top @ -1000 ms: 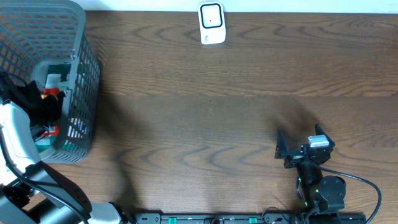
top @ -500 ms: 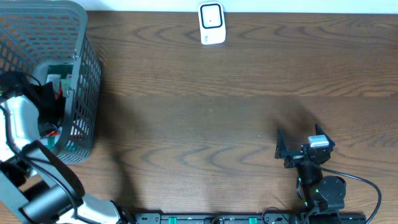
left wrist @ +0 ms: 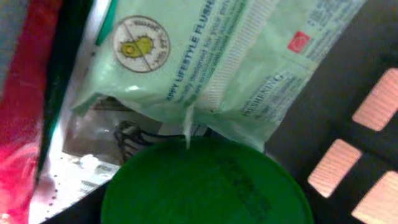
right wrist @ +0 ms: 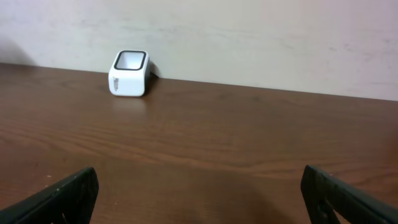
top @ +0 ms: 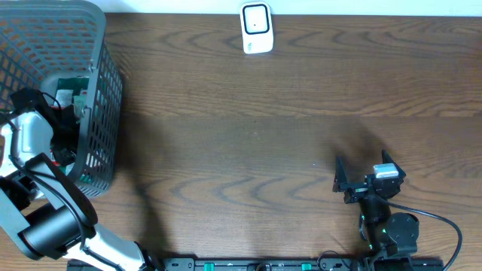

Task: Scan the item barcode
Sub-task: 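Reach the left gripper into the basket and grasp the green-capped jar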

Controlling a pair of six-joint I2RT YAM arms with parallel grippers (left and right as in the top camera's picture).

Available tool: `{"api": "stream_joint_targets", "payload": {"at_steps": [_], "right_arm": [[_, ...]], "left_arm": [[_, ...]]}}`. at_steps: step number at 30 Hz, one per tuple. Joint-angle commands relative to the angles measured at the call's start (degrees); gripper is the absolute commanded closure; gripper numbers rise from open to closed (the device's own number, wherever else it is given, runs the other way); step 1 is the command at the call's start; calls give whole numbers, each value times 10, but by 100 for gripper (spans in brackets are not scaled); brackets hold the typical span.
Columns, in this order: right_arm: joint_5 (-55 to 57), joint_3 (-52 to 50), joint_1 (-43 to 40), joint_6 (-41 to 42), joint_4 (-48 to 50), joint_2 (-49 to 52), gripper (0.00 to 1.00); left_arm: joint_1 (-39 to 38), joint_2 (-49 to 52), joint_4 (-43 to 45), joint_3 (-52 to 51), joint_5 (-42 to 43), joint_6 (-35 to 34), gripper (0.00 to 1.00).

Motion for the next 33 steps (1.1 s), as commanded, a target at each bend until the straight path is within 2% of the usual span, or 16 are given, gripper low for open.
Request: {"api": "stream_joint_targets", "payload": {"at_steps": [1, 2, 4, 9, 15, 18, 19, 25, 33], "right_arm": [[-1, -1, 5, 8, -2, -3, 1], [-1, -1, 5, 8, -2, -3, 1], [-1, -1, 5, 8, -2, -3, 1], [-1, -1, 5, 8, -2, -3, 1], [-1, -1, 5, 8, -2, -3, 1], [-1, -1, 5, 8, -2, -3, 1], [-1, -1, 5, 8, -2, -3, 1], [-1, -1, 5, 8, -2, -3, 1], [-1, -1, 5, 8, -2, -3, 1]], "left_arm": [[0, -22, -7, 10, 0, -22, 36], [0, -28, -12, 13, 0, -24, 36], [0, -43, -25, 15, 0, -24, 26], [0, -61, -60, 15, -1, -40, 24], [0, -61, -57, -15, -1, -54, 12], [0, -61, -47, -35, 0, -67, 10], [0, -61, -42, -43, 0, -67, 11], [0, -61, -28, -53, 0, -67, 34], [13, -81, -29, 9, -1, -69, 48]]}}
